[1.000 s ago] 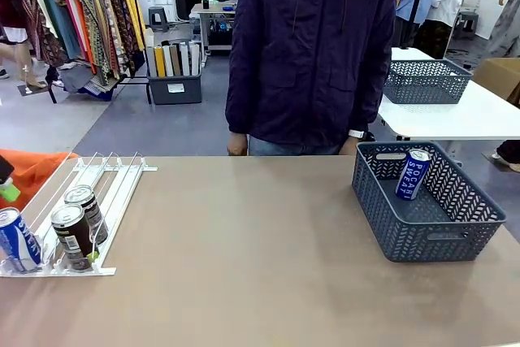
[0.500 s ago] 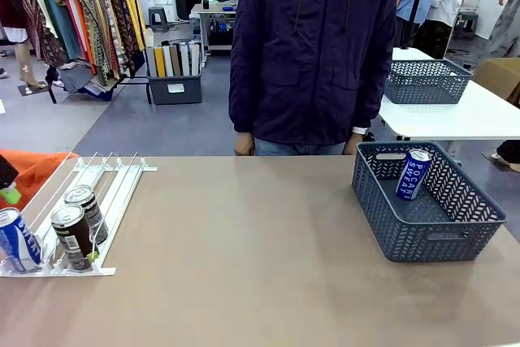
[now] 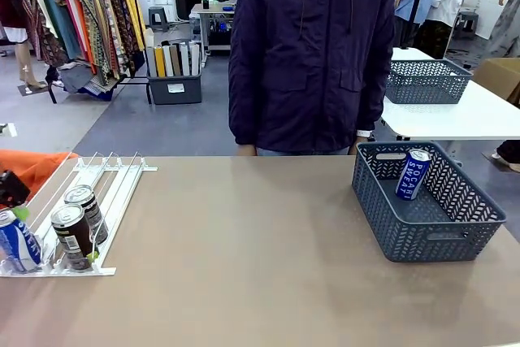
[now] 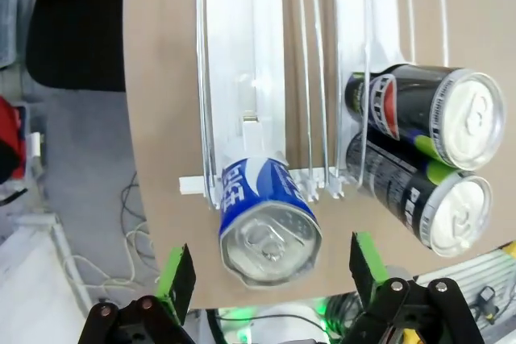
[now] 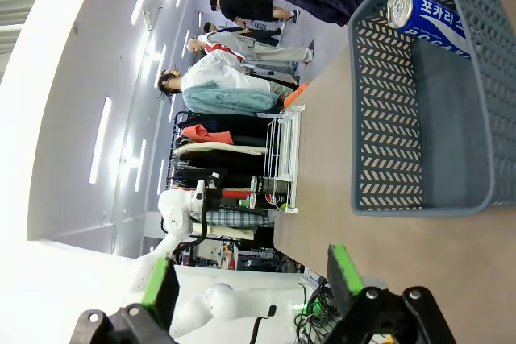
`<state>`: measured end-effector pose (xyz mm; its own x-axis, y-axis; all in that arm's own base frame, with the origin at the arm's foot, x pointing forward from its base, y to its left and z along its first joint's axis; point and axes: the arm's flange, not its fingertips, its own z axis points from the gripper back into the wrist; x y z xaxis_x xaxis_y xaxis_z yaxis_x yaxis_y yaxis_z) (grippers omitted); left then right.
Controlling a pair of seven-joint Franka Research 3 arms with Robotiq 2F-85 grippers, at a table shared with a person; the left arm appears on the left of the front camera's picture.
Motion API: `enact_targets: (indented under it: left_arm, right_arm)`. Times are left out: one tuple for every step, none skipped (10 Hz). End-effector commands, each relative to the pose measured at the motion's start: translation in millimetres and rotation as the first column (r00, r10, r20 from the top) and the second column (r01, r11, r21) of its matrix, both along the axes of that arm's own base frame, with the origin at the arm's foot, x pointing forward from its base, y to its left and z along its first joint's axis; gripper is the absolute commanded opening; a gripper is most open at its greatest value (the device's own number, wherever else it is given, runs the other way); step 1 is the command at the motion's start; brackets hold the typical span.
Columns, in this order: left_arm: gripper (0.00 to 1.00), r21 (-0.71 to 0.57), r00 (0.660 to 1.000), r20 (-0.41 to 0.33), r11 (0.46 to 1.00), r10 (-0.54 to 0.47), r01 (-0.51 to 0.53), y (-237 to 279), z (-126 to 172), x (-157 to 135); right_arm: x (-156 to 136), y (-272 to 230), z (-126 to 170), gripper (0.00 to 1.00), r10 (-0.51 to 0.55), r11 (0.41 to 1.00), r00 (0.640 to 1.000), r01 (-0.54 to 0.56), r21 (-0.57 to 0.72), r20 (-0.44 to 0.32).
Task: Retrieve and store the cans from the dispenser.
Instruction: Pick up the last remaining can from one row of the Automatic Can Dispenser and place it in the middle of the table.
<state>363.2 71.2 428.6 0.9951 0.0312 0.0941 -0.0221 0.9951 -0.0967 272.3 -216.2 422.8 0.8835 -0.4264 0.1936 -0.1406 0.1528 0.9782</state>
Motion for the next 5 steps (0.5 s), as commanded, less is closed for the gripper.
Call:
enact_targets:
  left_arm:
    - [1.00, 0.044, 0.999, -0.012, 0.998, 0.034, -0.033, 0.8, -13.5, -0.4]
    - [1.00, 0.056, 0.999, -0.007, 0.998, 0.037, -0.036, 0.1, -18.5, 1.1]
    - [1.00, 0.048, 0.999, -0.010, 0.998, 0.030, -0.030, 1.0, -22.3, 3.6]
    - [1.00, 0.045, 0.999, -0.017, 0.998, 0.032, -0.031, 1.9, -26.1, 4.4]
    - [1.00, 0.050, 1.000, -0.015, 0.998, 0.027, -0.026, 1.0, -28.6, 4.3]
  right_arm:
    - [1.6, -0.9, 2.6, 1.00, -0.001, 1.000, 1.000, 0.001, -0.001, 0.027]
    - [1.6, -0.9, 2.6, 1.00, -0.001, 1.000, 1.000, 0.001, -0.001, 0.027]
    - [1.6, -0.9, 2.6, 1.00, -0.001, 1.000, 1.000, 0.001, -0.001, 0.027]
    - [1.6, -0.9, 2.6, 1.00, -0.001, 1.000, 1.000, 0.001, -0.001, 0.027]
    - [1.6, -0.9, 2.6, 1.00, -0.001, 1.000, 1.000, 0.001, -0.001, 0.027]
